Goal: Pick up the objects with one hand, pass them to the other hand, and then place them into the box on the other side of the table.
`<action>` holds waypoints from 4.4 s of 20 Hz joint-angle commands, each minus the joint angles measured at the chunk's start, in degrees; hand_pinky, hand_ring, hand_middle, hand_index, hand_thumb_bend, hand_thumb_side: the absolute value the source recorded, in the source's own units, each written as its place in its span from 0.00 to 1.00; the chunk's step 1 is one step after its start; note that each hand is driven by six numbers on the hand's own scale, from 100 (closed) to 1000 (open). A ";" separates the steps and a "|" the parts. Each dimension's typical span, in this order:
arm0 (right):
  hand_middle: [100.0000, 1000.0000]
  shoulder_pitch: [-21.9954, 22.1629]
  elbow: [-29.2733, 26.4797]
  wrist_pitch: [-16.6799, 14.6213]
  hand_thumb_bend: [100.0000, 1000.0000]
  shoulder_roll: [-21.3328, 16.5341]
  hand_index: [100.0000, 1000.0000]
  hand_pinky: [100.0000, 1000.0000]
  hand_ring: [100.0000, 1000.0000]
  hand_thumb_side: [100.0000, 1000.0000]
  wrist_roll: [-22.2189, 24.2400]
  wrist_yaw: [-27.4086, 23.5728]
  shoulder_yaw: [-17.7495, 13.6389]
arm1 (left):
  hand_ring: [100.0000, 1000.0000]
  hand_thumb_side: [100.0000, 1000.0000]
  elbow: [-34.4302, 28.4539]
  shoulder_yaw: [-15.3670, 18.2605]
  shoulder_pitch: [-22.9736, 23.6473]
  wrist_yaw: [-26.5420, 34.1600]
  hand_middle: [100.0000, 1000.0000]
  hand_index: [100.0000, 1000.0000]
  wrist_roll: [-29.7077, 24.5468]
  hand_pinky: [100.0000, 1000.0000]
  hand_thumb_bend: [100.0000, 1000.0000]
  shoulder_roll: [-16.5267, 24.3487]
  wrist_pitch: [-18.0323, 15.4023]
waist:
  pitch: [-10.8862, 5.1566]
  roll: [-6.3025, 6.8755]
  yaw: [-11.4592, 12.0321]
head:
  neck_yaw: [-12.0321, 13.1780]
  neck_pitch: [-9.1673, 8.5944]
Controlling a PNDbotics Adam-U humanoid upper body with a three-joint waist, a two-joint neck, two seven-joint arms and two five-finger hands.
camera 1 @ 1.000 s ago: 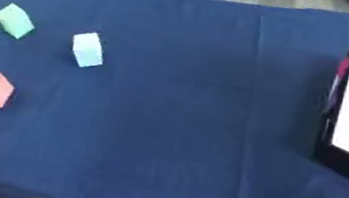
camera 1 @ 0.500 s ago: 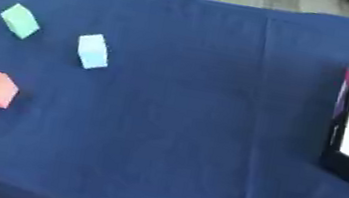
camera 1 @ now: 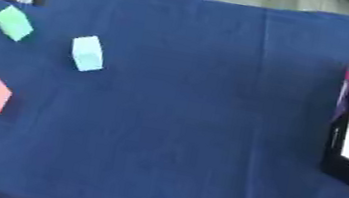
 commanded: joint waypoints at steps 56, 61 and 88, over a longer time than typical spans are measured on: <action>0.81 -2.72 2.31 0.64 0.00 -0.90 0.92 0.65 0.79 0.52 -0.74 -6.05 2.87 | 0.92 0.25 7.84 4.41 3.08 14.25 0.78 0.77 25.20 0.94 0.18 1.24 6.23 | 2.47 -0.11 -4.75 | 4.49 -2.36; 0.81 -2.92 2.48 0.50 0.00 -0.58 0.93 0.65 0.79 0.52 -0.63 -5.82 2.77 | 0.89 0.27 8.15 4.14 3.24 16.82 0.73 0.64 26.06 0.90 0.07 0.86 4.73 | 2.35 -0.29 -4.72 | 4.50 -2.26; 0.83 -5.80 1.55 0.38 0.00 3.84 0.93 0.64 0.80 0.40 2.37 4.62 1.77 | 0.75 0.10 -33.76 -3.16 8.72 18.38 0.59 0.49 19.72 0.81 0.00 4.48 8.46 | -3.29 -1.10 1.17 | -2.14 1.78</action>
